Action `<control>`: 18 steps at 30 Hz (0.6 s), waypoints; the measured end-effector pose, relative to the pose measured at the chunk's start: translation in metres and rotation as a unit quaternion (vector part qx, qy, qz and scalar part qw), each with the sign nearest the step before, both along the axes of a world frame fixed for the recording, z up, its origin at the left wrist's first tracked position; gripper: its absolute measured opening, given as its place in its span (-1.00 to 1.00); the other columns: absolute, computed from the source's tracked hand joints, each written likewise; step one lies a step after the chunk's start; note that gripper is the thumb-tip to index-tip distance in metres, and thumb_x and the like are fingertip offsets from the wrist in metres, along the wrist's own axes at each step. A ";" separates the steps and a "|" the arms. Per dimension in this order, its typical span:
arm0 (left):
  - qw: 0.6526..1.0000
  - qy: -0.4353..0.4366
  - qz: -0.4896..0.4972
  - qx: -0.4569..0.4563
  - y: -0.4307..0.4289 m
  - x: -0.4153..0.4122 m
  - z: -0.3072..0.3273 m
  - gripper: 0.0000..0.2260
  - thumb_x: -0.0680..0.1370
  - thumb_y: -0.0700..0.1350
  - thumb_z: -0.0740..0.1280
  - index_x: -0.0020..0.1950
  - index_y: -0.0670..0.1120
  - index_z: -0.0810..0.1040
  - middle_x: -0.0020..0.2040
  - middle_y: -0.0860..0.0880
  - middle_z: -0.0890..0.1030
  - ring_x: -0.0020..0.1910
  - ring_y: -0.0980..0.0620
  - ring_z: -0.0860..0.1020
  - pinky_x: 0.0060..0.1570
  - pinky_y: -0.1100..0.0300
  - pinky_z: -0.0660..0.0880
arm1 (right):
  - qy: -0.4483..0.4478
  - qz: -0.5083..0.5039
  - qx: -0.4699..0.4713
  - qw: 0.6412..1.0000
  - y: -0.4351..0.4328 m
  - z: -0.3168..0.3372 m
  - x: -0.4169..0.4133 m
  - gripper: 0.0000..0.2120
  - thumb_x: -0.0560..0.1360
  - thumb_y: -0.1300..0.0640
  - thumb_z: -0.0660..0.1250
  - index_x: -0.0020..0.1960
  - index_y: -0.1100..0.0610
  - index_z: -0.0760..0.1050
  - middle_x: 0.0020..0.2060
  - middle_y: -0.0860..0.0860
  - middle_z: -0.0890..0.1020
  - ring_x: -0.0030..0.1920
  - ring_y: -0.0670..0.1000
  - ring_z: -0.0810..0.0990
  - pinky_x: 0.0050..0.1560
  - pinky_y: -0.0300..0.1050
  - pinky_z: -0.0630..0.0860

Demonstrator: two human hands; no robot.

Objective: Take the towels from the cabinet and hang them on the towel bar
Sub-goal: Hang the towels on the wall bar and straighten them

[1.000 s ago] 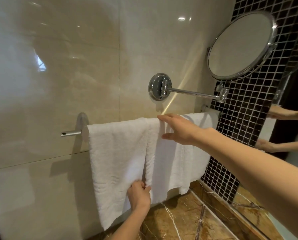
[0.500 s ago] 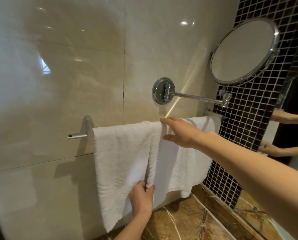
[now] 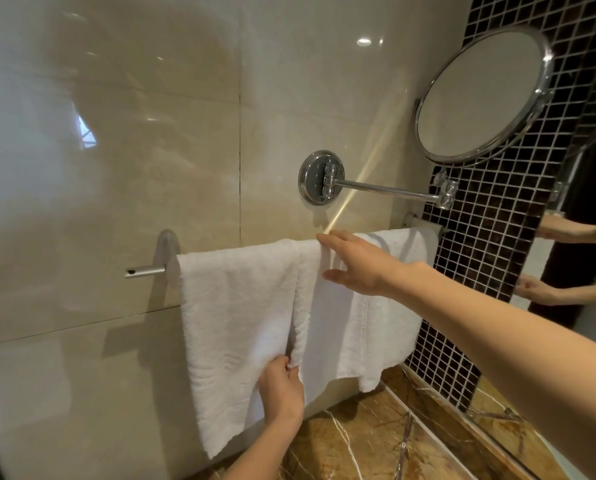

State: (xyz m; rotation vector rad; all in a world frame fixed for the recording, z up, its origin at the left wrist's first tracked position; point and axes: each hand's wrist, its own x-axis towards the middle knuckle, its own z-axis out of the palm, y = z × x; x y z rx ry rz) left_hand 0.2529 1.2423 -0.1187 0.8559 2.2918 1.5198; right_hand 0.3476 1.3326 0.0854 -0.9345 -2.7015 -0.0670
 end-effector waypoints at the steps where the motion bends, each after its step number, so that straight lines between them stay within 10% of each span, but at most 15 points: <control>1: 1.000 -0.003 -0.006 0.010 -0.001 0.002 0.003 -0.80 0.54 -0.21 0.32 -0.28 -0.10 0.45 -0.29 0.01 0.47 -0.30 0.11 0.41 -0.36 0.34 0.24 | -0.001 -0.001 0.000 1.000 0.000 0.000 0.000 -0.32 0.53 -0.01 0.32 0.54 0.00 0.07 0.50 0.07 0.20 0.47 0.11 0.22 0.43 0.04 0.25; 4: 0.997 -0.008 -0.032 0.070 -0.004 0.010 0.017 -0.96 0.51 -0.15 0.38 -0.08 -0.08 0.53 -0.19 0.06 0.52 -0.19 0.12 0.49 -0.32 0.41 0.31 | 0.002 -0.005 0.001 1.000 -0.001 0.000 0.003 -0.34 0.53 0.00 0.32 0.53 0.01 0.09 0.45 0.10 0.26 0.42 0.13 0.28 0.39 0.06 0.30; 11: 0.986 0.052 -0.032 0.156 -0.010 0.022 0.061 -0.61 0.47 -0.06 0.43 0.24 0.03 0.39 0.08 0.11 0.48 0.05 0.10 0.49 0.00 0.25 0.44 | -0.001 -0.035 -0.010 0.999 0.001 0.002 0.028 -0.34 0.54 0.14 0.28 0.54 0.02 0.04 0.44 0.12 0.27 0.43 0.16 0.25 0.38 0.10 0.30; 18: 0.898 0.396 -0.111 0.155 0.002 0.023 0.099 -0.61 0.45 -0.03 0.44 0.25 0.00 0.48 0.14 0.06 0.48 0.11 0.08 0.47 0.10 0.21 0.48 | -0.019 -0.095 -0.036 0.995 0.020 0.005 0.067 -0.26 0.49 0.41 0.13 0.56 0.03 -0.05 0.47 0.10 0.25 0.43 0.14 0.29 0.37 0.07 0.35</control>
